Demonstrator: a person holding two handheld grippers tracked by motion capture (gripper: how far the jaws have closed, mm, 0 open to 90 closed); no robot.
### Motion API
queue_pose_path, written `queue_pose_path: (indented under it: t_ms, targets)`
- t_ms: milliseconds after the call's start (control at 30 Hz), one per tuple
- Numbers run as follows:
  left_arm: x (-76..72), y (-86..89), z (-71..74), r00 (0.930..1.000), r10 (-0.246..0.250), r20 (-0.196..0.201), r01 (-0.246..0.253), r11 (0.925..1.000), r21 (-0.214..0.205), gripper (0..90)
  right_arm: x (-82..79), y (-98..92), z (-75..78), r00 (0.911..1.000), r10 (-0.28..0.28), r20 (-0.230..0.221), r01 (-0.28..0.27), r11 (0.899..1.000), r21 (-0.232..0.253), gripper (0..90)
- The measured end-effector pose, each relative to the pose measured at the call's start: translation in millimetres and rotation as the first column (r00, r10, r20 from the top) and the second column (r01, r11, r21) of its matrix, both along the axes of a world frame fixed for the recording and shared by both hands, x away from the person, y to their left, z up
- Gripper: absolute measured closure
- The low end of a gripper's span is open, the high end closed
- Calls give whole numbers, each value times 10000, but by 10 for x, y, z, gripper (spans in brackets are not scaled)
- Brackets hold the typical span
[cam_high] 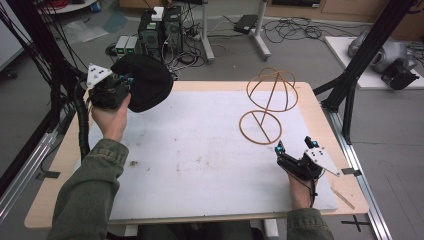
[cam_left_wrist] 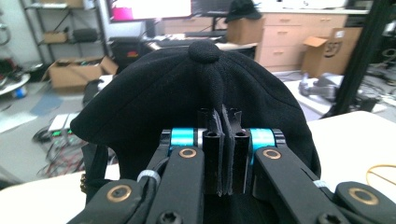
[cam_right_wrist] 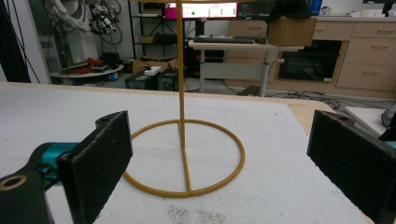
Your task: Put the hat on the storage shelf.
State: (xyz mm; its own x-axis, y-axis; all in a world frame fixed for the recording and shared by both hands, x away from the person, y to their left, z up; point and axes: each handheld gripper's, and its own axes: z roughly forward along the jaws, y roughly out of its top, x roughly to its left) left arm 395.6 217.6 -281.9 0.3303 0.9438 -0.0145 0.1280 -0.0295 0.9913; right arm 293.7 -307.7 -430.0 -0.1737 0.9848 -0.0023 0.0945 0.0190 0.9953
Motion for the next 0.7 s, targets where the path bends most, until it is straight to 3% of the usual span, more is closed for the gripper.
queue_pose_path:
  t_ms: [333, 700]
  targets:
    - [-3, -400, 148, 9953, -896, 358, 887, 9957, 256, 875, -12, -1, 3, 10000, 44, 16, -45, 10000, 73, 59]
    - [25, -763, 302, 9835, -1665, 710, 1650, 9859, 276, 875, -13, 11, 4, 9998, 214, 51, -215, 9997, 67, 59]
